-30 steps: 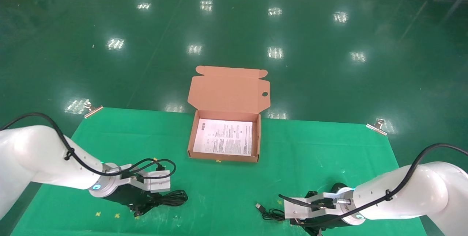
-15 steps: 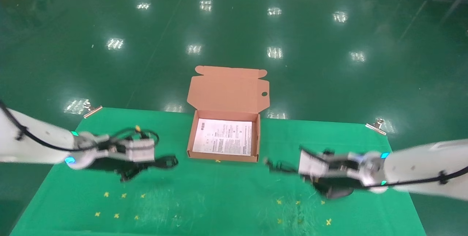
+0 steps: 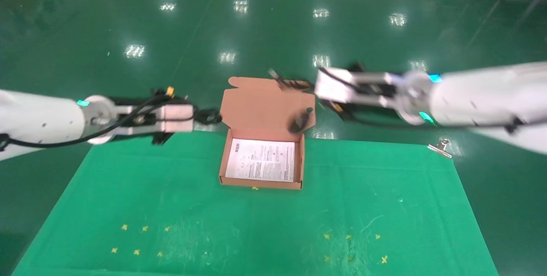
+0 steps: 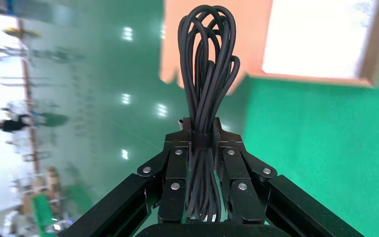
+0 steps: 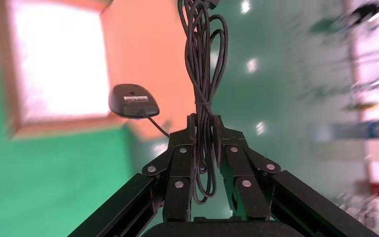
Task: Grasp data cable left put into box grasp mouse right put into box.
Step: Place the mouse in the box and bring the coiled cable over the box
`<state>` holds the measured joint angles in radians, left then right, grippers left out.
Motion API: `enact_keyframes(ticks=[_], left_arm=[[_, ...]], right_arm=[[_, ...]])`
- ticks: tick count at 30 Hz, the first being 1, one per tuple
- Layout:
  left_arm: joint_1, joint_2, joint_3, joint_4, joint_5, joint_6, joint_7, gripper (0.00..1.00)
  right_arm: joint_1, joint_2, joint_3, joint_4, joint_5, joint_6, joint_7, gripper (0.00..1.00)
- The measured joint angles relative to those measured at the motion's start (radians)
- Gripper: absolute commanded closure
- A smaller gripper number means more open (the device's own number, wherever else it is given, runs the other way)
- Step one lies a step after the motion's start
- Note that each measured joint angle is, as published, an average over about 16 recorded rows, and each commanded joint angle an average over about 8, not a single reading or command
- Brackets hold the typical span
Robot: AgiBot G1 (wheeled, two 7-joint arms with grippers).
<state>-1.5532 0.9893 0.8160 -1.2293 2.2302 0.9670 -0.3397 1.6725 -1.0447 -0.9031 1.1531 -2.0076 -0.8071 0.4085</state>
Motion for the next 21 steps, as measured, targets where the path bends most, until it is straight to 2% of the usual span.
enact_keyframes(ticks=[5, 11, 21], left_arm=[[-0.018, 0.039, -0.002, -0.025, 0.082, -0.027, -0.057, 1.00], [-0.038, 0.073, -0.004, -0.027, 0.155, -0.039, -0.100, 1.00], [-0.046, 0.070, -0.009, -0.023, 0.202, -0.023, -0.135, 1.00]], right_arm=[[0.069, -0.094, 0.014, -0.114, 0.043, 0.059, -0.104, 1.00], [0.132, -0.174, 0.021, -0.235, 0.091, 0.096, -0.217, 1.00], [0.152, -0.228, 0.018, -0.320, 0.121, 0.110, -0.281, 1.00]])
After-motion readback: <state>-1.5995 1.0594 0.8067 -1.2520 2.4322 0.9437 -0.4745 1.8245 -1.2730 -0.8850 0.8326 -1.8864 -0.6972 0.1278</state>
